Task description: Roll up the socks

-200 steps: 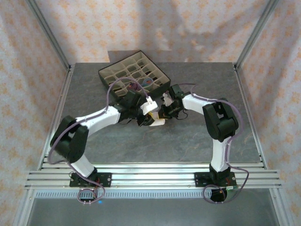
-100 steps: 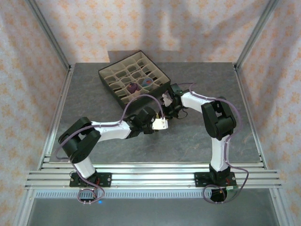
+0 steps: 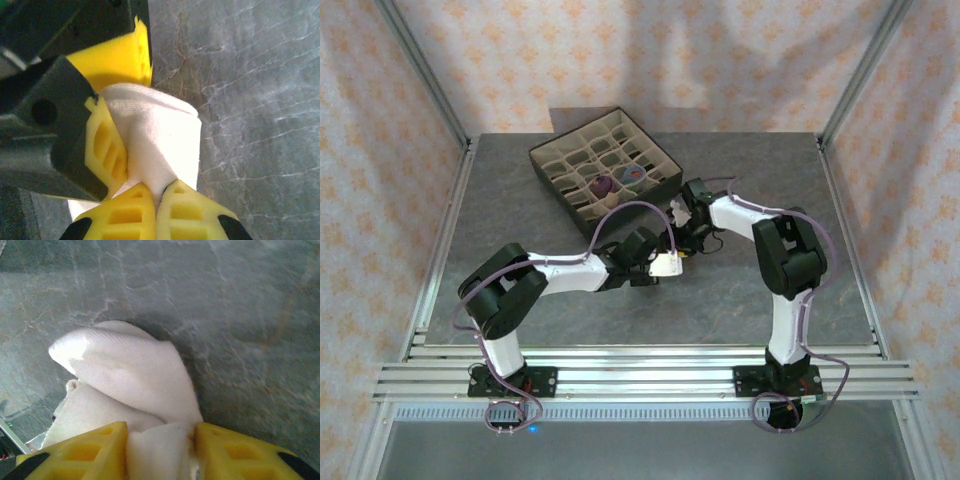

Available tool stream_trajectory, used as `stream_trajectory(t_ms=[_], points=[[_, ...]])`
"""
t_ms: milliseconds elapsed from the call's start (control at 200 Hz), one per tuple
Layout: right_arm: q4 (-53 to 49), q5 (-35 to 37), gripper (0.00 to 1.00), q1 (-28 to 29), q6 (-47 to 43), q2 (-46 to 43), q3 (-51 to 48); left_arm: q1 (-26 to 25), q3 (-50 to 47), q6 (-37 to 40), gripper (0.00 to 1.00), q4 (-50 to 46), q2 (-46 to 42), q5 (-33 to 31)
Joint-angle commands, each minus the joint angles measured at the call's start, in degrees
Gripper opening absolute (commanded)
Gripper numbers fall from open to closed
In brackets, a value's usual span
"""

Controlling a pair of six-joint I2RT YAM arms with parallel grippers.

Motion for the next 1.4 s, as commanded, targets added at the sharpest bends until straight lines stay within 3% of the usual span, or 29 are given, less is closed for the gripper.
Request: stream_trajectory(t_ms=[0,275,410,641,896,1396], points=[[-3.7,-0.5,0.43,-0.8,0.6,-4.1,-3.1,1.6,1.7,-5.3,0.00,-6.1,1.8,5.1],[1.4,-8.3,0.48,-4.0,1.6,-13.2,-8.8,10.5,6.2,-16.7,0.00,-12.6,4.8,24.6],[5.8,-7.4,0.48,-4.7,3.2,-16.5,-11.8,14.6,9.8,-21.5,0.00,-16.5,8.1,33.2],[17.3,-3.5,0.48,-4.8,8.1,-15.6,-14.8,19.2,15.4,-29.1,0.00,-20.9,13.6,41.0],[26.9,-2.4,0.48,-4.6,10.3,-9.9,-13.4,21.4,20.8,-33.4,0.00,-25.4,18.4,44.8],[30.7,-6.2,0.47,-0.9,10.2,-1.4,-11.1,21.2,20.8,-34.5,0.00,-26.8,19.7,45.9]])
